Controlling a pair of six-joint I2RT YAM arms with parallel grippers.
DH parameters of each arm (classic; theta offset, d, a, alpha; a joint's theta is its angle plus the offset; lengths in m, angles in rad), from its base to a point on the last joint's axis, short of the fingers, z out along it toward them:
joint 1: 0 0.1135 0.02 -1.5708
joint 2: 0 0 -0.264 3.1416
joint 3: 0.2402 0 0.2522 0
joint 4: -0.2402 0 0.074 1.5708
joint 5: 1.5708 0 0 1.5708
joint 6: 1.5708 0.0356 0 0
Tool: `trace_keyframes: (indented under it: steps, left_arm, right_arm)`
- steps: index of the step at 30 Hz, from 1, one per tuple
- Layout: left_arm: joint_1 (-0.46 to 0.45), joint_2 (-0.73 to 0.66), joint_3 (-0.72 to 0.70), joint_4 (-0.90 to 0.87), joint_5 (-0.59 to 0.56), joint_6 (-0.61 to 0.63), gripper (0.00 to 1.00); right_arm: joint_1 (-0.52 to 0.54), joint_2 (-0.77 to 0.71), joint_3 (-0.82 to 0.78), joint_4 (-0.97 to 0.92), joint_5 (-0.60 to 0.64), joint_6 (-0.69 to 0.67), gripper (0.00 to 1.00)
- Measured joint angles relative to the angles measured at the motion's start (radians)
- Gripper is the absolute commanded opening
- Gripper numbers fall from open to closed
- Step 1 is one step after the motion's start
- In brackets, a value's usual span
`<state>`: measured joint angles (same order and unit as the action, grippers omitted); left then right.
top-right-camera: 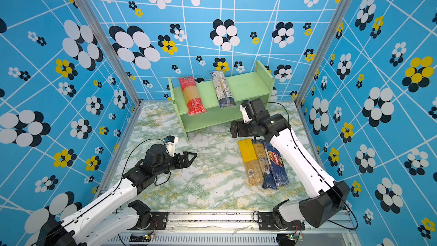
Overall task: Arrange pasta packages on shelves
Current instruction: Pick up the pasta bag from the center of the table.
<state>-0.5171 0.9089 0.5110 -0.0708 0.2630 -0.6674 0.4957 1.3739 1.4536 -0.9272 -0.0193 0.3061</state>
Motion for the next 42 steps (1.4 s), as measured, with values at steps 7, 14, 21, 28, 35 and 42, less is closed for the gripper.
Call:
trace_keyframes:
  steps: [7,14,21,28,35,42]
  left_arm:
    - [0.001,0.046,0.003,0.041,0.025,0.005,0.99]
    - [0.001,0.053,0.003,0.069,0.029,-0.002,0.99]
    - [0.001,0.043,0.003,0.068,0.029,-0.006,0.99]
    - [0.001,0.043,0.003,0.069,0.025,-0.026,0.99]
    - [0.001,0.043,0.003,0.071,0.017,-0.032,0.99]
    - [0.001,0.045,0.003,0.071,0.014,-0.032,0.99]
  right_arm:
    - [0.000,-0.138,-0.290,0.034,-0.048,0.095,0.99]
    - [0.000,-0.247,-0.514,0.074,-0.042,0.172,0.99]
    - [0.000,-0.237,-0.602,0.102,-0.009,0.207,0.99]
    - [0.000,-0.193,-0.618,0.129,0.013,0.207,0.99]
    - [0.000,-0.121,-0.623,0.153,0.026,0.206,0.99]
    - [0.000,-0.080,-0.625,0.154,0.050,0.203,0.99]
